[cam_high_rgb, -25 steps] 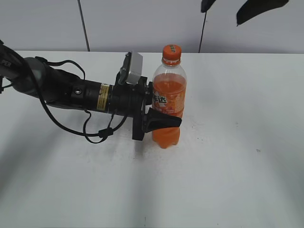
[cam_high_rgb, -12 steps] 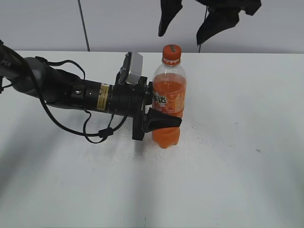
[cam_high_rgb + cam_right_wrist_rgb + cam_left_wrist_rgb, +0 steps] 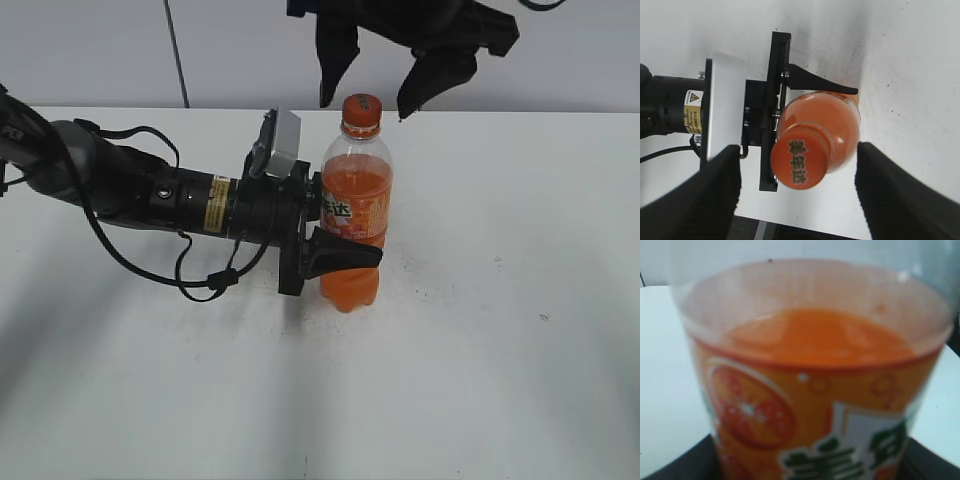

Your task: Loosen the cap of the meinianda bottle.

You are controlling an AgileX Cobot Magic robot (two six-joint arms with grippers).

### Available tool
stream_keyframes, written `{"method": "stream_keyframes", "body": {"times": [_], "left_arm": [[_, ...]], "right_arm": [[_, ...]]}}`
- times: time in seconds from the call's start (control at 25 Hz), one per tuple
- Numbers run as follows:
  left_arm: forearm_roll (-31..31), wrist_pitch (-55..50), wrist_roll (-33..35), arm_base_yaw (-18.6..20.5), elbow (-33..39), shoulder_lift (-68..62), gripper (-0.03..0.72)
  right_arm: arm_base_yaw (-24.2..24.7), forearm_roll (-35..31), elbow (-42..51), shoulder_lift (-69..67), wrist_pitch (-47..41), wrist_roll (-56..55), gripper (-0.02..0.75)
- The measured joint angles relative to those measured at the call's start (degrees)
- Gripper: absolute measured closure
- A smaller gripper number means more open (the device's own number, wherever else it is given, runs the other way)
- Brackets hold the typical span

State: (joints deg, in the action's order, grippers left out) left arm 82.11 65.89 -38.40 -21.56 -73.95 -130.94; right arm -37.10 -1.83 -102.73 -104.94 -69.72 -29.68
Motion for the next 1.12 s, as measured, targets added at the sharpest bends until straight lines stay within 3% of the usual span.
{"method": "stream_keyframes", "body": {"times": [0.32,0.68,0.96,1.12], "left_arm": [[0.00,0.00,0.00,0.00,0.00,0.00,0.272],[0.00,0.00,0.00,0.00,0.00,0.00,0.272],[0.00,-0.06,0.00,0.00,0.00,0.00,0.272],[0.00,-0.06,0.00,0.00,0.00,0.00,0.272]], "right_arm": [[-0.02,0.31,0.00,-1.14,0.00,0.00,0.226],[-0.02,0.44,-0.04,-1.14,0.00,0.06,0.466],[-0.02,0.50,-0.11,-1.24,0.00,3.73,0.466],[-0.02,0.43,-0.11,-1.24,0.00,13.05,0.467]]}}
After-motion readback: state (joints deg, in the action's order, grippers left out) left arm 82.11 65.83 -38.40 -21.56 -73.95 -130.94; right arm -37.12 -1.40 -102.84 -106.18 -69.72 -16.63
